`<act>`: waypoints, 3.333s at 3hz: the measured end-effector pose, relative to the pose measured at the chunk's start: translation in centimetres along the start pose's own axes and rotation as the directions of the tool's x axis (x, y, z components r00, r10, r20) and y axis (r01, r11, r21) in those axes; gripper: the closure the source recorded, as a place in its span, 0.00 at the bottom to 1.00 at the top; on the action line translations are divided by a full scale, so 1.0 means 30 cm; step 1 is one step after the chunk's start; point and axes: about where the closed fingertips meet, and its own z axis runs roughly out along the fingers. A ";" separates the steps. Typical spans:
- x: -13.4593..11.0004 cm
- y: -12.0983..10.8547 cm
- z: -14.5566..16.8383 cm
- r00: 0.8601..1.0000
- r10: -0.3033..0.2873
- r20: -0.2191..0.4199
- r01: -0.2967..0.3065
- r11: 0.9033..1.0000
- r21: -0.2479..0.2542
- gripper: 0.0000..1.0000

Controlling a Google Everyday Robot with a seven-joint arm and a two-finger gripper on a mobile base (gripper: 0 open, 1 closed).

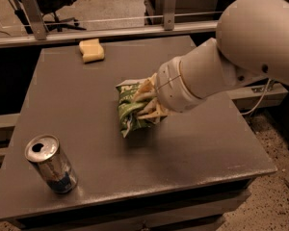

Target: Move green jalapeno chip bag near redbull can

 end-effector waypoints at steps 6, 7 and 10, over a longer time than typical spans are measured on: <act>-0.316 0.224 0.194 0.954 -0.179 0.242 0.197 0.979 -0.050 0.40; -0.311 0.222 0.198 0.955 -0.176 0.241 0.195 0.979 -0.059 0.17; -0.212 0.120 0.065 0.974 -0.141 0.177 0.139 0.990 0.025 0.00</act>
Offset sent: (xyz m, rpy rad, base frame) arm -0.0929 0.0830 -0.0169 0.1022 -0.0508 0.3103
